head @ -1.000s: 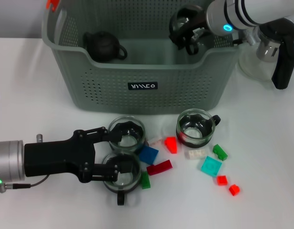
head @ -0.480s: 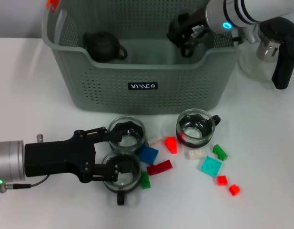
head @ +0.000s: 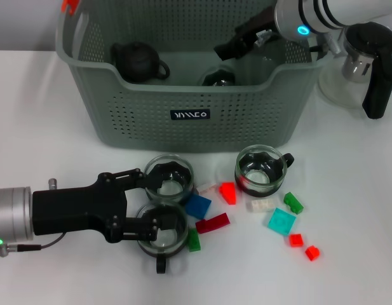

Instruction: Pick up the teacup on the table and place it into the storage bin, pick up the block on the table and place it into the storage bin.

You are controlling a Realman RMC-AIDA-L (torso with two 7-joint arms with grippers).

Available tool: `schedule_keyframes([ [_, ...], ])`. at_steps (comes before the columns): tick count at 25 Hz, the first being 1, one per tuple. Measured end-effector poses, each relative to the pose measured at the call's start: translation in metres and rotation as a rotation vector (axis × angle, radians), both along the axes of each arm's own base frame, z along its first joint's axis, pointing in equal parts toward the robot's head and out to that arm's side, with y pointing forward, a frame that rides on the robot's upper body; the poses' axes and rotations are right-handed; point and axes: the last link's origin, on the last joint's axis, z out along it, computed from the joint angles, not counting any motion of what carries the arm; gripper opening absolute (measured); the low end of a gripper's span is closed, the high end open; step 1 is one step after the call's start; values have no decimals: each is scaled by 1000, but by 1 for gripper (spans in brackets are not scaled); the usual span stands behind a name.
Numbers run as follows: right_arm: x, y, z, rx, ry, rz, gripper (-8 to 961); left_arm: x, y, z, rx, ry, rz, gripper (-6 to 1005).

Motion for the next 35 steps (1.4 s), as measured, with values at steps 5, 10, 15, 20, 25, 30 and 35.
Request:
schedule_keyframes([
  [5, -2, 1, 4, 8, 9, 4, 572, 0, 0, 0, 1, -2, 2, 875],
  [10, -10, 3, 21, 63, 66, 22, 636, 0, 0, 1, 3, -3, 3, 876],
  [15, -26, -6, 51, 89, 160, 47, 633, -1, -1, 1, 3, -3, 7, 876],
  [20, -35, -33, 69, -33, 157, 46, 629, -2, -1, 1, 4, -5, 9, 876],
  [25, -34, -69, 83, -188, 93, 45, 626, -2, -2, 1, 4, -6, 12, 876],
  [30, -26, -105, 84, -376, -2, 15, 628, -3, -3, 1, 6, -9, 15, 876],
  [35, -15, -121, 77, -485, -84, -26, 629, -3, -2, 1, 9, -9, 18, 875],
])
